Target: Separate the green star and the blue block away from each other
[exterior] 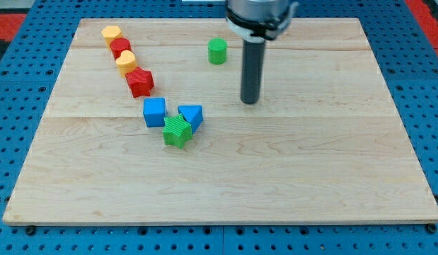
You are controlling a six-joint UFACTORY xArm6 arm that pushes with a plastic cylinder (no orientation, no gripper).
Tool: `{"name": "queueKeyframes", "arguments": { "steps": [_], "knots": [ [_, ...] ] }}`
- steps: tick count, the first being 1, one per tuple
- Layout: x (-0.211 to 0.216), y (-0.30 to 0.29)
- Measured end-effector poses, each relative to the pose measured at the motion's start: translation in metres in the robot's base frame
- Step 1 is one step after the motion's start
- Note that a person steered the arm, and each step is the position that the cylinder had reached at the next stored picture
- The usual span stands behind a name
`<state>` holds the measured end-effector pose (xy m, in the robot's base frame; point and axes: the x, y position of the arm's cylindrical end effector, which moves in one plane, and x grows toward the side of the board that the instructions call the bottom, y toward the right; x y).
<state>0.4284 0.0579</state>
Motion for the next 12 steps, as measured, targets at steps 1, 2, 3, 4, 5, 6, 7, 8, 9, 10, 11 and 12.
{"name": "queueKeyframes", "arguments": {
  "steps": [1, 2, 3, 4, 5, 6, 7, 8, 9, 10, 11, 12],
  "knots": [
    [0.065, -0.019],
    [0.121, -0.027],
    [0.118, -0.062],
    [0.089, -0.064],
    [0.082, -0.097],
    [0.082, -0.135],
    [0.072, -0.158],
    [0.058, -0.17],
    [0.039, -0.183],
    [0.025, -0.192],
    [0.012, -0.199],
    [0.008, -0.199]
  ]
}}
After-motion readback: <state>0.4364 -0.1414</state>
